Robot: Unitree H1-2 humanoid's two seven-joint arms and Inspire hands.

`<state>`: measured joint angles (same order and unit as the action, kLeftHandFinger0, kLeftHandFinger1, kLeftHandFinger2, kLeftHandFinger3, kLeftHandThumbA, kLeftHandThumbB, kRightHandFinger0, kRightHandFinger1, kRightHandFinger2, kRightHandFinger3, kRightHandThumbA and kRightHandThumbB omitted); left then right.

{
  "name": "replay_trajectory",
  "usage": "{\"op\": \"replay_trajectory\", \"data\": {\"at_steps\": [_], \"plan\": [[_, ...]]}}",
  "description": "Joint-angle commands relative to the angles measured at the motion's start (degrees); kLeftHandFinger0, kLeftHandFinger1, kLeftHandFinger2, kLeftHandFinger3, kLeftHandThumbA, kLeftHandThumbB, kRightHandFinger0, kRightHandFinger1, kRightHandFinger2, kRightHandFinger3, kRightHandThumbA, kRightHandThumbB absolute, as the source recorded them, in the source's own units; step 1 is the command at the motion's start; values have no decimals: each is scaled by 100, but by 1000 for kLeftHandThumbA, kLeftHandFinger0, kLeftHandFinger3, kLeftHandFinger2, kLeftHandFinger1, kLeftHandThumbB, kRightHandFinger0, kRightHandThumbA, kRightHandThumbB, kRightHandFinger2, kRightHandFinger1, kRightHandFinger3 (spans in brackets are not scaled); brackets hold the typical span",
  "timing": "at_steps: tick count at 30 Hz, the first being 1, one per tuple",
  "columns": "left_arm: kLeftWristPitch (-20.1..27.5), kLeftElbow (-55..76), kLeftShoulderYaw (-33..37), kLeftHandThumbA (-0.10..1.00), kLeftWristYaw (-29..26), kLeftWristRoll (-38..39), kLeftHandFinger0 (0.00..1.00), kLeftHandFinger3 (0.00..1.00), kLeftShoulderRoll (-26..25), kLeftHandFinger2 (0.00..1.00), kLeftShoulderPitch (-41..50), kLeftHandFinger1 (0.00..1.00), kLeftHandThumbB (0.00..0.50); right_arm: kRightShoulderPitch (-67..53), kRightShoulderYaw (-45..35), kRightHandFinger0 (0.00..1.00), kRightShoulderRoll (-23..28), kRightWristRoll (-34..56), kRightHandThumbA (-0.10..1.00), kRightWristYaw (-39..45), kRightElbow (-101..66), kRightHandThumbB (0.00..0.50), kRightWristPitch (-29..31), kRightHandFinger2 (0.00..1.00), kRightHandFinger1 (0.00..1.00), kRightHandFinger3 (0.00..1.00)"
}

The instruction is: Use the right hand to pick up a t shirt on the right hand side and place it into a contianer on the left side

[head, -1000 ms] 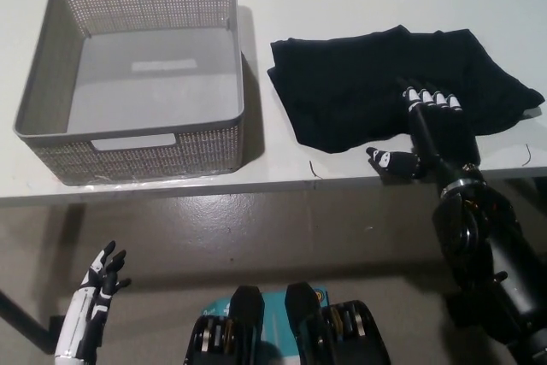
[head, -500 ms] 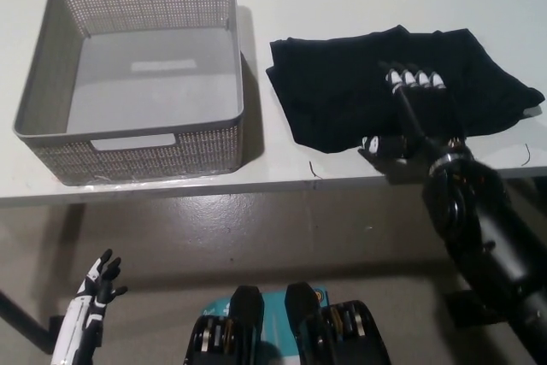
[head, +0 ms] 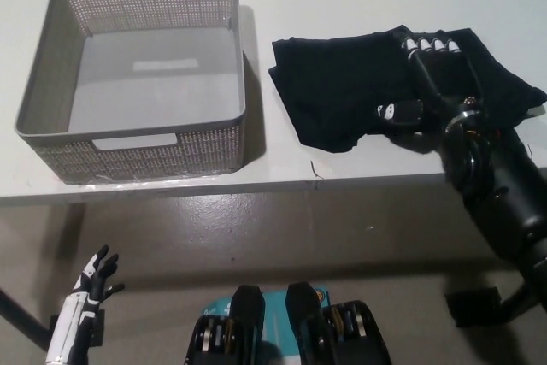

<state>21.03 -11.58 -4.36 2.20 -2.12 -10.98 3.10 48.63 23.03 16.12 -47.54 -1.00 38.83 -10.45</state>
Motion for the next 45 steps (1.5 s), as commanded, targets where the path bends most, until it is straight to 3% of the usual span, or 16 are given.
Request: {"op": "replay_trajectory", "data": {"at_steps": [1,6,17,18,19,21,22,23,24,25,26,28,29,31,37,45], "plan": [[58,99,-28,983,55,109,869,1000,-93,969,-86,958,257,288,-168,1000,150,189,899,-384,160,449,242,1000,1000,1000],[11,106,-46,978,27,72,867,1000,-101,958,-165,950,251,220,-234,1000,162,251,948,-499,382,445,223,1000,1000,1000],[-54,174,-53,971,58,166,864,1000,-74,964,-180,962,247,427,-416,1000,110,685,756,-559,1435,409,600,1000,1000,1000],[-71,177,-43,987,49,126,875,1000,-78,974,-191,968,236,437,-498,1000,91,781,591,-660,1496,323,700,1000,1000,1000],[-92,179,-29,992,37,66,884,1000,-88,978,-200,969,232,436,-686,1000,43,1002,363,-866,1606,293,911,1000,1000,1000],[-89,178,-23,989,42,68,886,1000,-86,974,-189,966,223,416,-837,1000,0,1128,102,-1012,1721,266,1003,1000,1000,1000],[-94,191,-20,989,39,65,884,1000,-77,976,-170,965,228,395,-920,997,-22,1199,-49,-1171,1803,243,1096,1000,1000,783],[-121,210,-25,988,38,83,871,1000,-66,974,-158,962,238,358,-1049,641,-50,1294,-90,-1495,1950,220,1318,688,748,500],[-136,219,-24,988,40,88,861,1000,-62,972,-152,959,236,337,-1109,456,-60,1331,-100,-1634,2019,212,1419,583,573,414],[-130,219,-27,979,57,124,860,1000,-62,968,-144,958,240,278,-1251,63,-90,1444,-100,-1834,2107,149,1518,259,185,255],[-134,222,-29,972,67,140,863,1000,-68,968,-147,962,244,256,-1352,3,-110,1508,-100,-1938,2156,127,1501,229,37,250],[-143,231,-35,970,78,157,865,1000,-83,968,-148,963,244,253,-1479,0,-149,1580,-100,-2058,2246,112,1492,521,106,537],[-154,232,-40,969,46,103,871,1000,-86,963,-150,959,245,205,-1558,2,-124,1641,-100,-2001,2215,132,1496,692,256,666],[-176,256,-49,979,53,88,876,1000,-120,968,-111,962,243,138,-1681,1,-126,1760,-100,-1985,2245,125,1556,853,394,808],[-158,231,-45,968,80,132,860,1000,-130,973,-102,961,234,30,-1985,0,-164,2079,-100,-2061,2167,127,1750,871,447,849],[-66,255,9,956,70,96,848,1000,-58,955,183,949,227,83,-3443,0,-828,3519,-100,-2171,1751,127,1723,569,221,548]]}}
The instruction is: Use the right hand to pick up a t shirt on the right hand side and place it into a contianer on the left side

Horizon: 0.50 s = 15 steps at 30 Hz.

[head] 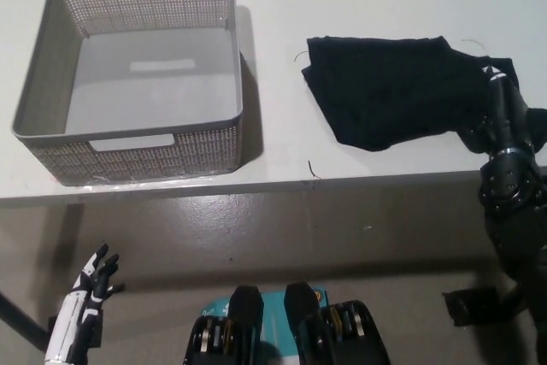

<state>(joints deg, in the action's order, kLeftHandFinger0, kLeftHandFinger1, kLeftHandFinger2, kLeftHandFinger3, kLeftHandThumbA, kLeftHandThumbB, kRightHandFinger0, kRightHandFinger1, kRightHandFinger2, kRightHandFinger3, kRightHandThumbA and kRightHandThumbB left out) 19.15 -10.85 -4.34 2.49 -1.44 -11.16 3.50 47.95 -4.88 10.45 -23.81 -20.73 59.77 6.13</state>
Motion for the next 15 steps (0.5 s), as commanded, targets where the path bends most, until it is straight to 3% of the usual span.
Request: {"op": "replay_trajectory", "data": {"at_steps": [1,2,3,5,7,8,11,13,15], "plan": [[110,212,4,955,54,49,849,1000,-49,957,220,951,226,226,-1097,0,-478,1685,-100,-45,-583,100,-84,541,203,537],[117,211,5,954,53,47,850,1000,-49,959,241,952,224,250,-1309,0,-570,1910,-100,46,-730,97,-163,535,195,543],[99,205,5,956,35,32,850,1000,-35,956,241,951,227,479,-1965,0,-822,2798,-100,215,-1240,75,-645,497,150,531],[96,195,16,959,33,16,852,1000,-34,958,239,952,226,541,-2175,0,-894,2967,-100,245,-1346,77,-732,486,148,525],[127,177,42,974,33,-42,880,1000,-48,971,225,962,211,805,-2716,0,-1047,3616,-100,172,-1709,64,-1306,437,85,490],[122,171,53,983,17,-63,891,1000,-26,979,243,963,220,950,-2973,0,-1094,3901,-100,94,-1894,53,-1603,420,53,567],[160,113,59,980,5,-56,885,1000,-10,978,239,958,220,1073,-3121,0,-1128,3974,-100,97,-2094,59,-1792,398,0,565],[182,82,66,965,5,-4,870,1000,28,968,209,956,211,1368,-3173,0,-1096,4039,-100,118,-2298,50,-2073,395,0,615],[167,34,79,947,-32,-12,866,1000,81,960,206,953,214,1704,-3190,0,-1076,3972,-100,-30,-2400,66,-2342,410,0,759]]}}
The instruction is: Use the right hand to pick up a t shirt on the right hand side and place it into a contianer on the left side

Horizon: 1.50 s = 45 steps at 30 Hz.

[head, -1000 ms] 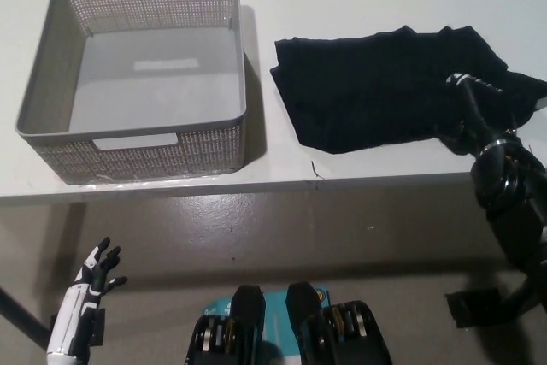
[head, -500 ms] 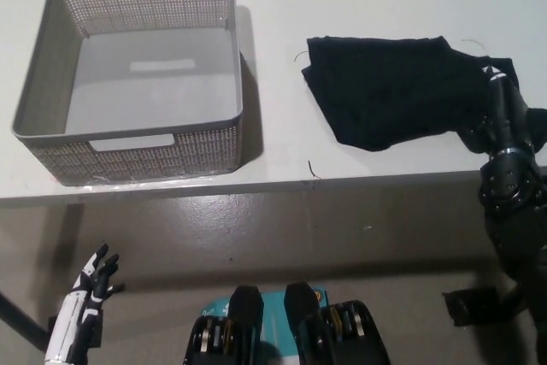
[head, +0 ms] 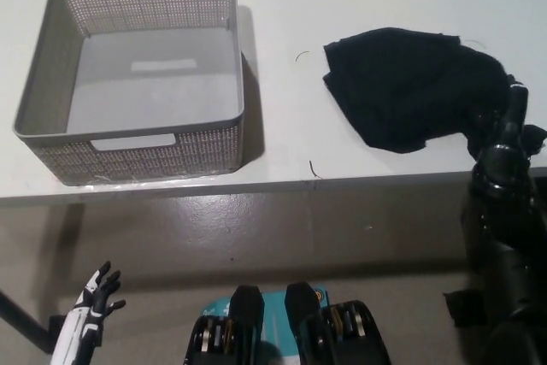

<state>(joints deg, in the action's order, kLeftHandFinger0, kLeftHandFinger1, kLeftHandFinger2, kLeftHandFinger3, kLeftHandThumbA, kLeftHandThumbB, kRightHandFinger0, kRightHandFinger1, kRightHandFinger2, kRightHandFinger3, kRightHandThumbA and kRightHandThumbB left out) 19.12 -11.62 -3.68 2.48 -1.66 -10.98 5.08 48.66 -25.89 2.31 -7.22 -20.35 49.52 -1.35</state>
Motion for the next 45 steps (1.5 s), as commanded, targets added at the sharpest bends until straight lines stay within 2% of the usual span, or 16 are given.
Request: {"op": "replay_trajectory", "data": {"at_steps": [1,3,4,5,10,14,18,24,28,29,31,33,38,40,42,45], "plan": [[174,109,15,943,-33,16,867,1000,74,964,80,956,210,1683,-1100,0,-288,2297,-100,-105,-1414,66,-1652,425,0,813],[237,120,24,939,-28,41,865,1000,106,963,215,956,218,1747,-1054,0,-378,2229,-100,-143,-1594,54,-1797,428,0,778],[246,151,25,936,-17,34,869,1000,91,961,311,963,216,1685,-930,0,-445,2140,-100,-52,-1737,51,-1802,400,0,600],[247,188,19,945,6,2,874,1000,26,970,403,972,225,1597,-885,0,-547,2134,-100,-22,-1903,56,-1831,407,0,527],[313,109,73,987,23,-41,863,1000,27,962,458,960,211,1668,-778,0,-689,2068,-100,-82,-2172,77,-2099,442,5,477],[433,-7,139,961,-25,-132,845,1000,96,966,501,953,212,1804,-647,0,-772,1992,-100,-243,-2263,51,-2353,433,0,500],[378,-40,161,968,-48,-136,840,1000,168,950,460,942,204,2309,-589,0,-886,2074,-100,-409,-2012,84,-2440,460,1,518],[266,12,253,964,-79,-251,842,1000,334,950,484,940,194,2765,-317,0,-1103,2024,-100,-530,-1815,62,-2556,514,50,639],[122,56,302,1000,-93,-404,834,1000,346,940,507,935,239,2964,-143,0,-1475,2098,-100,-584,-1701,78,-2532,550,37,713],[166,21,332,1000,-157,-552,821,1000,362,941,514,929,277,3010,-7,0,-1652,2087,-100,-503,-1571,92,-2484,566,57,695],[228,-1,390,1000,-92,-519,820,1000,377,943,568,934,268,2950,131,0,-1736,2015,-100,-498,-1558,102,-2529,571,66,687],[177,81,470,972,-55,-499,832,1000,438,947,613,938,193,2984,219,0,-1900,2063,-100,-465,-1329,103,-2382,590,81,626],[114,41,614,971,-44,-588,840,1000,548,962,484,947,217,3195,572,0,-2026,1902,-100,-358,-612,116,-2142,654,128,662],[105,-39,688,996,-78,-647,846,1000,642,957,421,942,233,3386,952,0,-2083,1614,-100,-288,19,130,-1843,621,119,585],[76,-35,768,986,-115,-681,823,1000,772,947,434,925,225,3415,1458,0,-2059,1337,-100,46,349,93,-1591,515,50,489],[93,-20,855,982,-117,-762,829,1000,838,946,547,928,222,3289,2021,0,-1993,1091,-100,157,409,115,-1503,503,40,472]]}}
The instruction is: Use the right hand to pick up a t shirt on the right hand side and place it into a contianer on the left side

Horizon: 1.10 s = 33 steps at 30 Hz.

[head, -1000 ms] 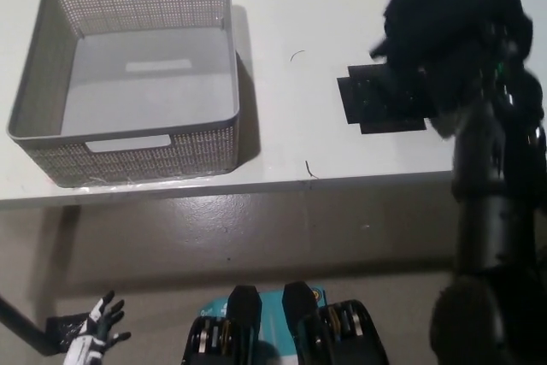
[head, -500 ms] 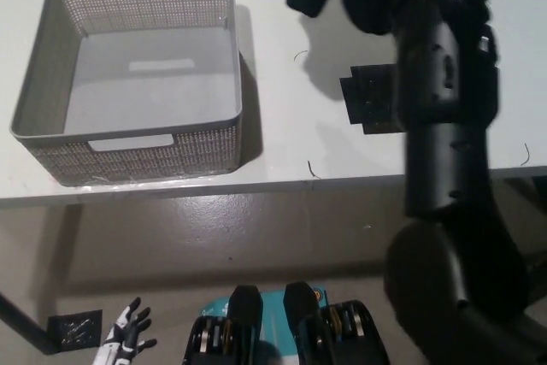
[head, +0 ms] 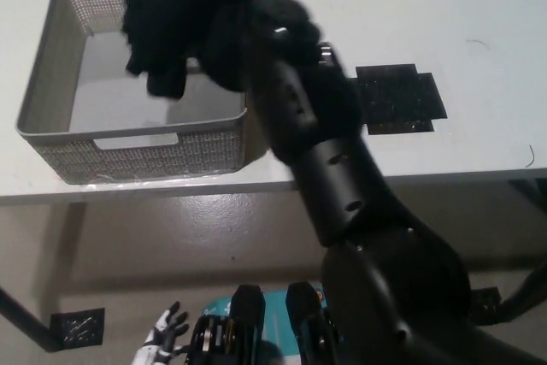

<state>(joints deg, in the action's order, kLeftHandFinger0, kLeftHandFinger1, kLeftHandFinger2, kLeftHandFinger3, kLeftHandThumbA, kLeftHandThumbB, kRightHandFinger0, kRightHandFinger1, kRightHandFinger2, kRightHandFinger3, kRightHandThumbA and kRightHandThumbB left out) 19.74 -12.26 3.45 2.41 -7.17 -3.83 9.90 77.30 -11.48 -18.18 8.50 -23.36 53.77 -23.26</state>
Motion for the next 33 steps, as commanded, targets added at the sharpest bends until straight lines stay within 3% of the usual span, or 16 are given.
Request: {"op": "replay_trajectory", "data": {"at_steps": [1,3,4,5,6,7,8,15,21,22,23,24,26,28,31,33], "plan": [[12,51,192,974,-144,-283,818,1000,186,923,140,922,235,367,1026,0,16,-782,-100,498,61,135,710,554,84,525],[5,12,265,967,-138,-313,813,1000,266,918,126,925,246,417,1466,0,19,-960,-100,745,328,142,906,625,141,541],[12,14,298,963,-119,-313,805,1000,277,917,142,918,240,469,1665,85,24,-997,-100,887,545,219,999,810,311,668],[72,-38,343,948,-135,-316,786,1000,335,906,175,900,236,456,1908,363,86,-1039,30,1268,593,381,886,1000,723,992],[94,-44,373,944,-151,-331,773,1000,353,898,232,890,243,468,2094,1000,142,-957,314,1853,579,379,546,1000,1000,1000],[82,-33,393,952,-156,-375,768,1000,335,897,276,888,256,506,2175,1000,177,-675,411,2742,589,453,121,1000,1000,1000],[52,6,409,962,-142,-409,769,1000,315,895,324,892,265,416,2163,1000,157,-587,452,2802,552,496,152,1000,1000,1000],[39,165,453,969,-5,-366,799,1000,174,919,655,921,263,-53,2386,1000,56,-535,538,3113,302,500,174,1000,1000,1000],[34,204,382,951,-52,-324,778,1000,193,929,640,908,231,85,2421,1000,196,-503,416,3337,96,477,42,1000,1000,1000],[69,198,391,955,-74,-349,770,1000,208,929,697,909,241,56,2756,1000,315,-798,612,3508,54,373,222,1000,1000,1000],[61,230,395,957,-80,-368,769,1000,205,929,757,910,243,54,3242,1000,470,-1232,689,3726,72,385,550,1000,1000,1000],[92,216,377,967,-95,-368,765,1000,196,936,758,916,248,72,3781,1000,606,-1689,866,3793,-80,396,641,1000,1000,1000],[114,206,355,970,-117,-384,755,1000,188,931,753,910,243,46,4269,1000,767,-1946,857,3903,-345,409,636,1000,1000,1000],[104,187,337,986,-122,-388,778,1000,186,933,698,917,246,19,5630,1000,1372,-3209,946,3773,-1144,439,1197,1000,1000,1000],[-10,287,323,988,-49,-347,790,1000,139,946,643,926,247,-191,5657,1000,1739,-3171,1000,3574,-1859,430,1108,1000,1000,1000],[-47,338,307,977,-3,-313,792,1000,83,945,682,930,242,-513,5377,1000,2134,-2814,1000,3827,-2953,398,549,1000,1000,1000]]}}
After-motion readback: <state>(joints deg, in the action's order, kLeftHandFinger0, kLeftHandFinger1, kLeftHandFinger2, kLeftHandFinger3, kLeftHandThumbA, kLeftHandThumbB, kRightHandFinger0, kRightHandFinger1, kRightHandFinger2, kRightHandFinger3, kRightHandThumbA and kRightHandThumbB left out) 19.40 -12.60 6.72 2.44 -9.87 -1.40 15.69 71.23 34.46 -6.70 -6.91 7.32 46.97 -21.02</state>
